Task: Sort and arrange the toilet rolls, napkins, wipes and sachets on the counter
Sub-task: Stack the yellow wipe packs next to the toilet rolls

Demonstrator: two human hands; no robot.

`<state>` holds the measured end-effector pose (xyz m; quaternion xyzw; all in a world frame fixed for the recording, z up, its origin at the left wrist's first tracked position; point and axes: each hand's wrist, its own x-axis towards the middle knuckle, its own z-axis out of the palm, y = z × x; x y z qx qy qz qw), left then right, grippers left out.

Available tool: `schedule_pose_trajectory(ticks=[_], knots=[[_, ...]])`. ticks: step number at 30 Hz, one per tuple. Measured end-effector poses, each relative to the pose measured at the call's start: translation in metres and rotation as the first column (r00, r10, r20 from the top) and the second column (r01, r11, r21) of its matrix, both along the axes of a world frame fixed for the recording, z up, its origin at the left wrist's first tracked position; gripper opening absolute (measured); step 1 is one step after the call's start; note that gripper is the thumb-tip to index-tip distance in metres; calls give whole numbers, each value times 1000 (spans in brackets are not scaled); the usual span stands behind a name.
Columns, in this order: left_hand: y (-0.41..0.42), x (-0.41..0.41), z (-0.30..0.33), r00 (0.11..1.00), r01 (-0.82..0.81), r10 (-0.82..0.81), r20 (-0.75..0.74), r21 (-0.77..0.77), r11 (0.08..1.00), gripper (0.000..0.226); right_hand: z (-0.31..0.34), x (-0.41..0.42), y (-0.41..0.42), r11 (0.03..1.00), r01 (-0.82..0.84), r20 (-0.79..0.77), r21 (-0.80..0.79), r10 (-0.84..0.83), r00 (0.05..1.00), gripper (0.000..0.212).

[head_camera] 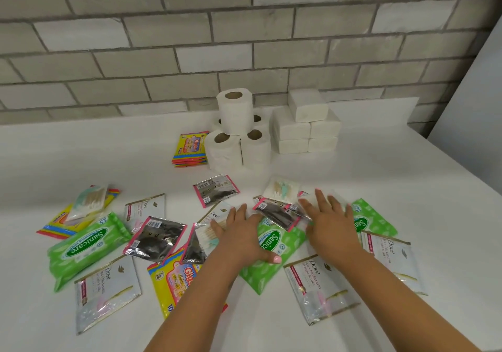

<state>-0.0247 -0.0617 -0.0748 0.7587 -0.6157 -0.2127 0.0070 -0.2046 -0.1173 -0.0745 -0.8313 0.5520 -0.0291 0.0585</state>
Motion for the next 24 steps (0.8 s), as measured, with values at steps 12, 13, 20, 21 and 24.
schedule_pose_trajectory(ticks=[12,13,20,21,24], knots=[[6,19,2,999,-35,35,-25,29,999,111,-14,0,-3,994,-81,-92,69,87,992,51],[8,21,3,998,-49,49,-38,17,999,109,-14,1,-3,995,-73,-97,66,79,992,51],[23,59,18,986,-163,158,-56,-98,982,83,-1,25,11,989,-144,7,34,144,990,55],[27,66,21,983,-178,174,-52,-106,978,83,1,30,14,987,-160,16,31,160,987,57],[42,88,28,975,-224,223,-24,-133,965,82,6,45,20,978,-207,38,15,207,978,63]])
